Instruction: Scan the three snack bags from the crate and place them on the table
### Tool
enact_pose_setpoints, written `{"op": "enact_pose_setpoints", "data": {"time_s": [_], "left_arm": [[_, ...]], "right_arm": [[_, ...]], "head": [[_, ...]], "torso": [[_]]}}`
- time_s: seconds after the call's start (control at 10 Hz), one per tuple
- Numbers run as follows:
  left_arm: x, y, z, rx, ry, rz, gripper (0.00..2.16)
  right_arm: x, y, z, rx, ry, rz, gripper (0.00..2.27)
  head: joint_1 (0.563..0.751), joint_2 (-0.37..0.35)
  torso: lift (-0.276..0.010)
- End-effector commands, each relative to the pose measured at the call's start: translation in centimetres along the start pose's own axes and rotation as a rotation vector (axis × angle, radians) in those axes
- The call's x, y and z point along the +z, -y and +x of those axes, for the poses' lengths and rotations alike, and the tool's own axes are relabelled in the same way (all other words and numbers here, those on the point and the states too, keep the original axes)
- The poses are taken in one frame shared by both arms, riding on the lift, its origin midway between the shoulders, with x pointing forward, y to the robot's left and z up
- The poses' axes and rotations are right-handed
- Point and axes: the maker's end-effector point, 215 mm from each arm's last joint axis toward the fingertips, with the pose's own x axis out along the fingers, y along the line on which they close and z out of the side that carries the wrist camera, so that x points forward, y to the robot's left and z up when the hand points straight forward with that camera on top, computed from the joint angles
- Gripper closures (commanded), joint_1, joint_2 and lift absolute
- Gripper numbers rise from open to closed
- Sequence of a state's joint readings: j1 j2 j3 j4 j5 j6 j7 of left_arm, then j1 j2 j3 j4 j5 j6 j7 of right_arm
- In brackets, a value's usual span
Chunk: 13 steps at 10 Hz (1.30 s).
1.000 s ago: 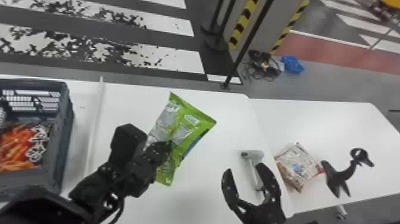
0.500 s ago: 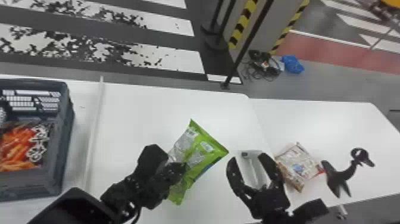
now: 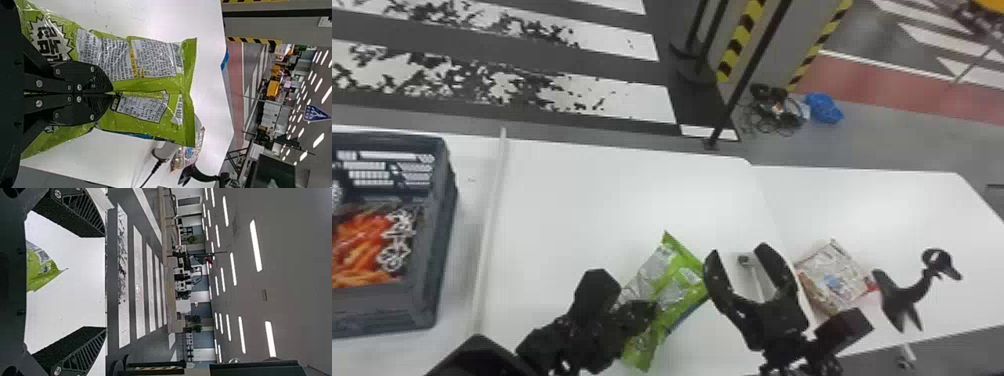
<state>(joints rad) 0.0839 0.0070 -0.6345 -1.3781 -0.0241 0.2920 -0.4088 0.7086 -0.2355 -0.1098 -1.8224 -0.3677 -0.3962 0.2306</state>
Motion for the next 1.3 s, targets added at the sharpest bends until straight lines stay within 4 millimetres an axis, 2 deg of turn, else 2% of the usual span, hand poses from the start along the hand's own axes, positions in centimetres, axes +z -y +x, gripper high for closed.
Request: {"op": "enact_pose_setpoints", "data": {"time_s": [0.0, 0.1, 0.2, 0.3, 0.4, 0.5, 0.7, 0.8, 0.9, 1.0, 1.1, 1.2], "left_arm": [[1.0, -0.3, 0.4, 0.0, 0.031, -0.001, 1.89], [2.3, -0.3, 0.5, -0.016, 0.066, -0.032, 1.79], [3.2, -0.4, 0.4, -0.021, 0.095, -0.041, 1.48], [3.3, -0.4, 0.5, -0.012, 0.099, -0.034, 0.13], [3.9, 0.7, 0.6, -0.025, 0.11, -0.021, 0.0], [3.9, 1.4, 0.4, -0.024, 0.112, -0.006, 0.03], [6.0, 3.0, -0.6, -0.017, 0.17, -0.014, 0.07], [7.1, 2.8, -1.5, 0.018, 0.196, -0.002, 0.07], [7.3, 1.0, -3.3, 0.069, 0.22, 0.001, 0.07], [8.0, -1.0, -6.0, 0.132, 0.266, 0.011, 0.07], [9.3, -3.5, -9.9, 0.209, 0.336, 0.019, 0.07], [10.0, -5.8, -13.1, 0.274, 0.374, 0.008, 0.07]], "right_arm": [[0.6, -0.5, 0.1, 0.008, 0.007, 0.005, 0.09], [0.6, -0.6, -0.1, 0.009, 0.003, 0.001, 0.09], [0.6, -0.5, -0.4, 0.007, -0.001, 0.002, 0.09], [0.6, -0.3, -0.5, 0.003, -0.002, 0.001, 0.09], [0.7, 0.0, -0.7, -0.002, 0.001, -0.002, 0.09], [0.8, 0.1, -0.7, -0.003, 0.001, -0.004, 0.09], [1.0, 0.4, -0.9, -0.003, 0.005, -0.006, 0.09], [1.0, 0.5, -0.9, -0.004, 0.005, -0.007, 0.09], [1.0, 0.4, -0.9, 0.0, 0.005, -0.007, 0.08], [1.0, 0.4, -1.0, 0.003, 0.005, -0.004, 0.08], [1.0, 0.6, -1.1, 0.003, 0.004, -0.003, 0.08], [0.1, 0.8, -1.2, 0.001, -0.029, -0.006, 0.09]], "head": [[0.695, -0.35], [0.695, -0.35], [0.695, -0.35], [0.695, -0.35], [0.695, -0.35], [0.695, -0.35], [0.695, -0.35], [0.695, -0.35], [0.695, -0.35], [0.695, -0.35], [0.695, -0.35], [0.695, -0.35]], "torso": [[-0.037], [-0.037], [-0.037], [-0.037], [-0.037], [-0.037], [-0.037], [-0.037], [-0.037], [-0.037], [-0.037], [-0.037]]}}
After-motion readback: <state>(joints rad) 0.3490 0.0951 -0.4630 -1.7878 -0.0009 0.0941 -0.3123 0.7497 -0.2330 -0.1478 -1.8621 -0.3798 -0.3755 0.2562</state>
